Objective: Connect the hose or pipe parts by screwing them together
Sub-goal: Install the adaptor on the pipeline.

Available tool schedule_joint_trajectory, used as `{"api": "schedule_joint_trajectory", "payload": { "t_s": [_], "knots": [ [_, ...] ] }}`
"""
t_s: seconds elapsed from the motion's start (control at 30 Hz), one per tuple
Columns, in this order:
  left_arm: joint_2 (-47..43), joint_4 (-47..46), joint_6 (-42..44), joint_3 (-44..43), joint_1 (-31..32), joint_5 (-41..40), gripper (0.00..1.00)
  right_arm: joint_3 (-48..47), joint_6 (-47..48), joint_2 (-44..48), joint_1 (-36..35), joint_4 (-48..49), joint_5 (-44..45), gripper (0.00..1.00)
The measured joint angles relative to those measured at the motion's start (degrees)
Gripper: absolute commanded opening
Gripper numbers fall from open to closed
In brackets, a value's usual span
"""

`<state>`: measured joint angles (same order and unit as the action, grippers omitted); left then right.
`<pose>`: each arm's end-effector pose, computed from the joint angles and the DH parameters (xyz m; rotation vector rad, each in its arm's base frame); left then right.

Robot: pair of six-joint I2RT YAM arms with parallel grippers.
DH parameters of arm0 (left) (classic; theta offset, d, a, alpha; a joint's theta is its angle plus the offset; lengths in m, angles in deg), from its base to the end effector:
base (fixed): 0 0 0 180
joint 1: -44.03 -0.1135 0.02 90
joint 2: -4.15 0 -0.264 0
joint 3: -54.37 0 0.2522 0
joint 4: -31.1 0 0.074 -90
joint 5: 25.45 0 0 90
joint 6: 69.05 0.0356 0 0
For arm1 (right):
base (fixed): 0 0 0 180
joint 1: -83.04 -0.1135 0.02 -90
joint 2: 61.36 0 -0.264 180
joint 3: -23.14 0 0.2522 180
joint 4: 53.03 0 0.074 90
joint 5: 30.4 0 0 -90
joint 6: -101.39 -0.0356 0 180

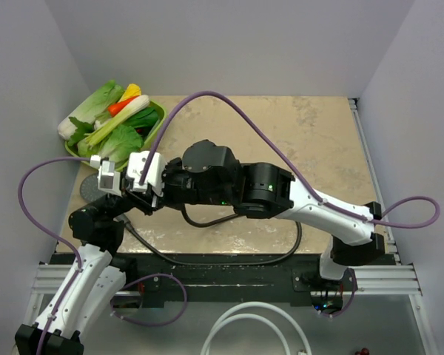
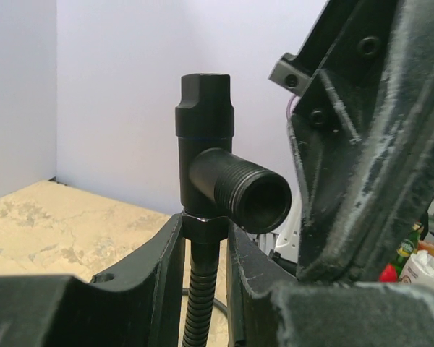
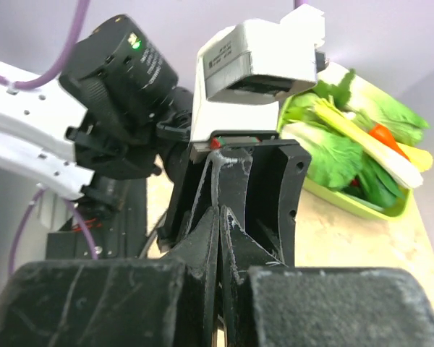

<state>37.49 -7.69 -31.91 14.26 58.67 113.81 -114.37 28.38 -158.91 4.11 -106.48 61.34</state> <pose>0.1073 -0.0559 0.3577 0.5813 1.0406 -1.3807 0.0691 0.3478 0.5116 -1.3730 1.2681 0.7339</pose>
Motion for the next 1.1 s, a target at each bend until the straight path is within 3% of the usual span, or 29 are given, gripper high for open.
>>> {"api": "schedule_joint_trajectory", "payload": {
  "t_s": [0.13,0.17,0.2,0.27,0.3,0.37,0.43,0.57,0.7,0.87,0.97,1.1],
  "knots": [
    [0.28,0.61,-0.42,0.0,-0.37,-1.05,0.0,-4.87,0.94,-3.04,-0.72,-2.62,3.74,0.01],
    [0.44,0.87,-0.55,0.0,-0.37,-1.16,0.0,-5.55,1.18,-3.37,-0.74,-3.08,4.31,0.06],
    [0.61,1.16,-0.74,0.0,-0.37,-1.31,0.0,-6.01,1.42,-3.58,-0.74,-3.37,4.72,0.2],
    [0.61,1.03,-0.98,0.0,-0.37,-1.11,0.0,-6.6,2.08,-3.69,-0.7,-3.3,5.29,0.33],
    [0.48,0.61,-1.09,0.0,-0.35,-0.81,0.0,-6.73,2.45,-3.61,-0.5,-3.04,5.44,0.47],
    [0.17,-0.13,-1.49,0.0,-0.33,-0.42,0.0,-6.64,2.91,-3.02,-0.15,-2.25,4.92,0.59],
    [-0.26,-1.09,-1.64,0.0,-0.33,-0.15,0.0,-4.48,3.43,-0.96,0.11,-0.33,4.17,0.62],
    [-0.44,-2.08,-2.12,0.0,-0.33,0.09,0.0,2.08,3.91,6.6,0.24,3.87,3.21,0.57],
    [-0.48,-2.6,-2.93,0.0,-0.33,0.42,0.0,5.51,4.5,14.23,1.01,8.5,5.05,0.44],
    [-0.52,-4.83,-5.14,0.0,-0.33,1.4,0.0,7.82,4.22,19.02,7.52,12.76,5.7,0.32],
    [-0.55,-6.84,-7.39,0.0,-0.33,2.08,0.0,9.16,3.06,18.78,14.14,13.75,0.98,0.22],
    [-0.63,-9.09,-11.76,0.0,-0.13,2.69,0.0,10.56,1.03,15.87,21.11,14.12,-11.56,0.1]
  ]
}}
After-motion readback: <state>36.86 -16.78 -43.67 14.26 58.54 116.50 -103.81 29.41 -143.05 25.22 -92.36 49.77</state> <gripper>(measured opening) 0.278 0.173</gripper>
